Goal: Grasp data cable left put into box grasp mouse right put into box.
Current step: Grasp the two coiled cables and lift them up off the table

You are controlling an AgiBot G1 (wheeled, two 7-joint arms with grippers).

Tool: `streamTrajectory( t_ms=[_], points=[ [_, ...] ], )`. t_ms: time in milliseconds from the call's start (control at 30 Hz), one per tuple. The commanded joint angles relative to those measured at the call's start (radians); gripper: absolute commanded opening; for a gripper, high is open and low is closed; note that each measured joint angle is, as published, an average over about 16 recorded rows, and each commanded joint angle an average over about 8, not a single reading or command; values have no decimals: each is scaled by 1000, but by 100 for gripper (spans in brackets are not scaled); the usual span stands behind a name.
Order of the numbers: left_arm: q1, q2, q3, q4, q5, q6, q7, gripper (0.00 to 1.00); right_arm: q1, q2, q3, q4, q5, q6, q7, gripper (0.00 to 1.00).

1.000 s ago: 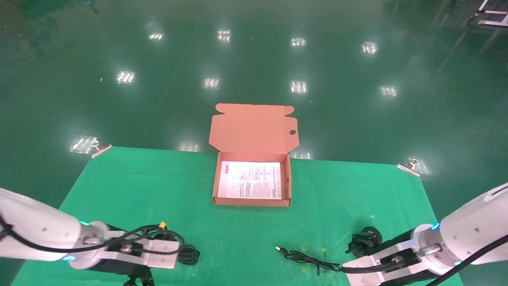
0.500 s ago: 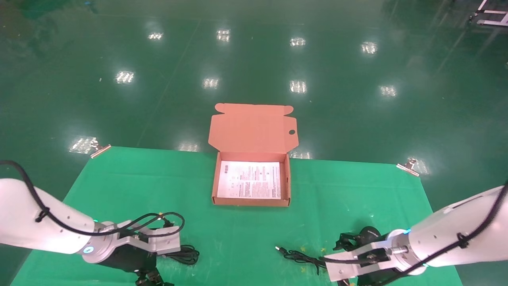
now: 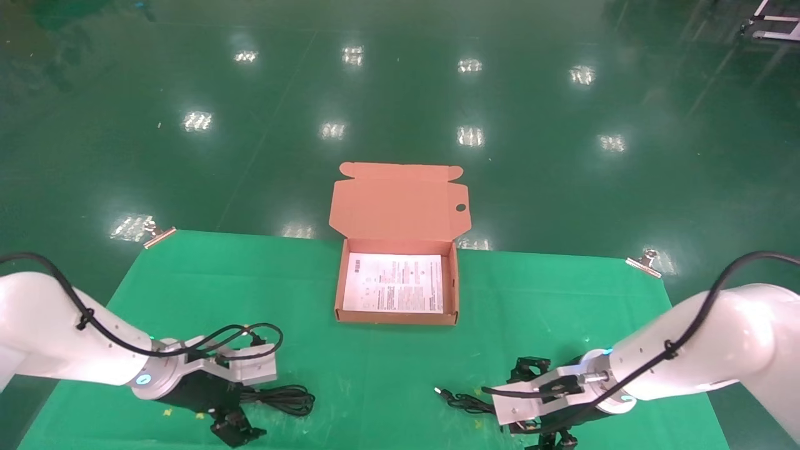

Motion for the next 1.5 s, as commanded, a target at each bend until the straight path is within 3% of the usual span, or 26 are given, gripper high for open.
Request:
streamTrajectory(
  t_ms=[33, 67, 133, 167, 333, 400, 433, 1500],
  points=[
    [-5, 6, 1, 20, 4, -19, 30, 100, 1, -17, 1, -33, 6, 5, -21, 100],
    [-5, 8, 2, 25, 7, -26, 40, 99, 1, -23, 0, -46, 7, 7, -28, 100],
    [-6, 12, 5, 35, 12, -35, 57, 75, 2, -36, -1, -69, 6, 13, -38, 100],
    [-6, 14, 6, 39, 14, -39, 64, 63, 2, -41, -1, -78, 5, 16, -41, 94],
    [-8, 20, 10, 56, 19, -52, 87, 1, 3, -62, -5, -115, -3, 28, -50, 32],
    [-9, 21, 9, 62, 19, -55, 89, 0, 3, -66, -6, -123, -5, 30, -52, 7],
    [-9, 21, 9, 64, 19, -57, 89, 0, 3, -68, -7, -126, -6, 32, -52, 0],
    [-7, 18, 9, 50, 18, -50, 86, 0, 3, -58, -5, -108, -2, 25, -50, 0]
  ],
)
